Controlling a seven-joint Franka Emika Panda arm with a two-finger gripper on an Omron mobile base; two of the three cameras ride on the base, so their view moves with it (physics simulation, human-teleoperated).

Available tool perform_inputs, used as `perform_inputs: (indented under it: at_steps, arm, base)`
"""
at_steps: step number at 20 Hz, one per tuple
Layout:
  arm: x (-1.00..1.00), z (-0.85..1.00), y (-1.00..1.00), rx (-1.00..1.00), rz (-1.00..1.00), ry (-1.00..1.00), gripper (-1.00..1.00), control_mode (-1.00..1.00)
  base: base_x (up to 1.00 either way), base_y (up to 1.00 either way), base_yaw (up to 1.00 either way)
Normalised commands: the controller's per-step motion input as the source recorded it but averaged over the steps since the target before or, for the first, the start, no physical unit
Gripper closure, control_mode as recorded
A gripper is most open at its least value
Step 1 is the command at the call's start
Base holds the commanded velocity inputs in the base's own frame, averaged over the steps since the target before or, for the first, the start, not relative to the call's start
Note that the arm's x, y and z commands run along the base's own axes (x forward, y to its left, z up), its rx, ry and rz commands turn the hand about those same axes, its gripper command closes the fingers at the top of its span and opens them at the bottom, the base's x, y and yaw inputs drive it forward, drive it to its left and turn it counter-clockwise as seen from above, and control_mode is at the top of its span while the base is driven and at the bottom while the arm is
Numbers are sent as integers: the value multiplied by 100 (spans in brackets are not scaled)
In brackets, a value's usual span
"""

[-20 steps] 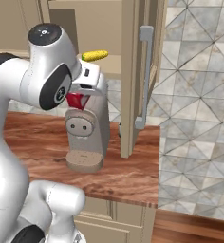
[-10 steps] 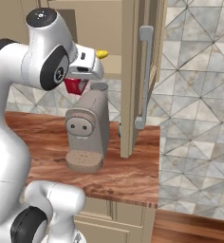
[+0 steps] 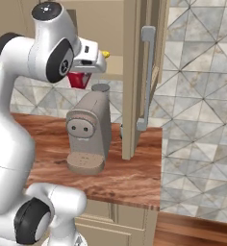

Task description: Pick the boxed food and yogurt from the counter and place them in the cabinets closest to them.

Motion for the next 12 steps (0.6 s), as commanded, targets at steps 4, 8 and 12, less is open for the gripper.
perform_inputs:
  at_steps: [4, 8, 12]
  arm:
    - [64, 0, 0, 0, 3, -6, 100, -100]
    - [67, 6, 0, 0, 2, -6, 100, -100]
    - [75, 8, 0, 0, 1, -7, 100, -100]
  base:
    - [0, 0, 0]
    - [0, 0, 0]
    - [0, 0, 0]
